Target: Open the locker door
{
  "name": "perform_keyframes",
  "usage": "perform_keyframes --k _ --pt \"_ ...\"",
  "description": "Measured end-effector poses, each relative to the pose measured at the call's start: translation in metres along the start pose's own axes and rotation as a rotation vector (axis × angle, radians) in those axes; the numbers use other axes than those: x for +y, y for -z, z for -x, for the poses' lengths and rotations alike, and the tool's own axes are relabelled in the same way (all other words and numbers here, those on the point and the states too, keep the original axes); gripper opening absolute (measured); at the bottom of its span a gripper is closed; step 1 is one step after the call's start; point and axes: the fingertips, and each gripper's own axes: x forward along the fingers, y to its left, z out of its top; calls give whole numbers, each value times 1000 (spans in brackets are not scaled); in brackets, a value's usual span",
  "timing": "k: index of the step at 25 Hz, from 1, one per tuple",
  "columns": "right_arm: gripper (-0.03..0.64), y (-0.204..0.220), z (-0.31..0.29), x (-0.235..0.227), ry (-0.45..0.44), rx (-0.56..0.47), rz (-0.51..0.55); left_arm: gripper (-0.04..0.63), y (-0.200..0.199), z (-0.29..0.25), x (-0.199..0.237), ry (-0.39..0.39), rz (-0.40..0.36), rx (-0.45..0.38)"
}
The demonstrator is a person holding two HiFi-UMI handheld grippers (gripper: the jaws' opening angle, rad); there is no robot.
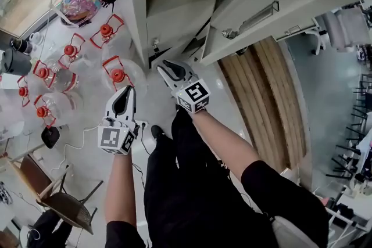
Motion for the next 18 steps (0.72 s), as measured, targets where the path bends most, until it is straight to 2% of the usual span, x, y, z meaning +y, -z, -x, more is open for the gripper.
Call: perform_keyframes --k 18 --pt "118 29 -68 -50 65 -20 65 20 43 -34 32 3 41 21"
